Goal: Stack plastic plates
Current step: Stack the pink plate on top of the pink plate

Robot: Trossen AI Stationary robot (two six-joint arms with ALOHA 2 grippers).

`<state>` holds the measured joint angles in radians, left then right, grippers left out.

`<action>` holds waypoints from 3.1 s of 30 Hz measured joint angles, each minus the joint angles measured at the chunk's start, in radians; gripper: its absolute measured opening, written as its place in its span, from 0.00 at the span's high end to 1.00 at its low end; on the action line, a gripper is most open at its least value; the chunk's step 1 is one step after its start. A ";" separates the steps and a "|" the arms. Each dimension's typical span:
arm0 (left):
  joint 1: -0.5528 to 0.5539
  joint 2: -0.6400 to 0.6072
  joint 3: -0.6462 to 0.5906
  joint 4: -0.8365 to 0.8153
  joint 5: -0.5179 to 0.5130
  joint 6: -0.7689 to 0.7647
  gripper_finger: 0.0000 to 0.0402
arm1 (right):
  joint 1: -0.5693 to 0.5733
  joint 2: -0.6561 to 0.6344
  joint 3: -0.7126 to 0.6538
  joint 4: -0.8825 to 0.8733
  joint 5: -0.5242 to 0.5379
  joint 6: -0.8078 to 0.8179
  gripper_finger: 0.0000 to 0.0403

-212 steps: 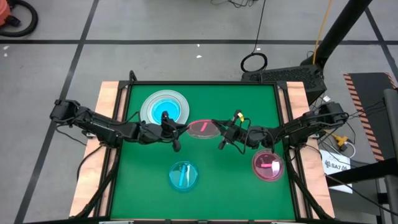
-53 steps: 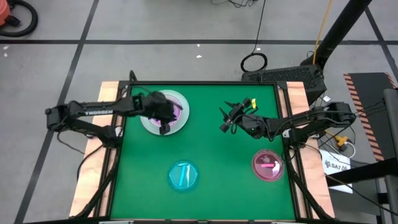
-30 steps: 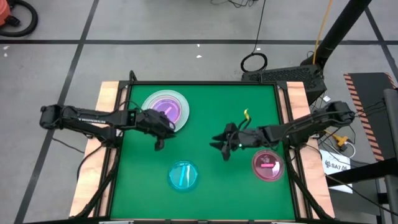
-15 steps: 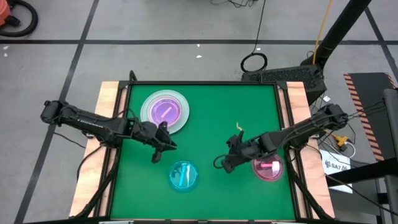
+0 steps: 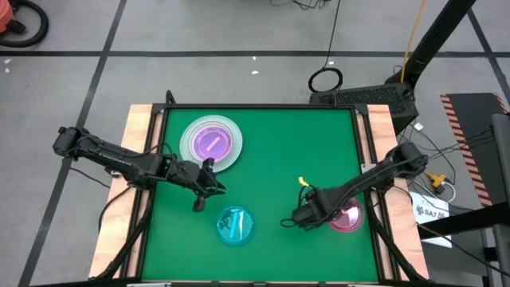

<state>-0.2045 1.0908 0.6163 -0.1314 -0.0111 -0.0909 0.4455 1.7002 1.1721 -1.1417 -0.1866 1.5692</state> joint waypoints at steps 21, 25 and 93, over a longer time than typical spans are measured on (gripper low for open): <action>0.002 0.000 0.000 0.002 -0.045 0.071 0.81 | 0.006 0.173 0.003 0.052 0.002 -0.040 0.62; 0.002 0.000 0.000 0.002 -0.045 0.070 0.81 | 0.007 0.174 0.002 0.055 0.024 -0.035 0.69; 0.001 -0.582 0.117 -0.201 -0.312 0.239 0.81 | -0.372 0.188 0.465 0.586 0.708 -1.869 1.00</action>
<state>-0.2035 0.5084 0.7338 -0.3328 -0.3228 0.1486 0.0737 1.8881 1.6368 -0.5554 0.5210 -0.2996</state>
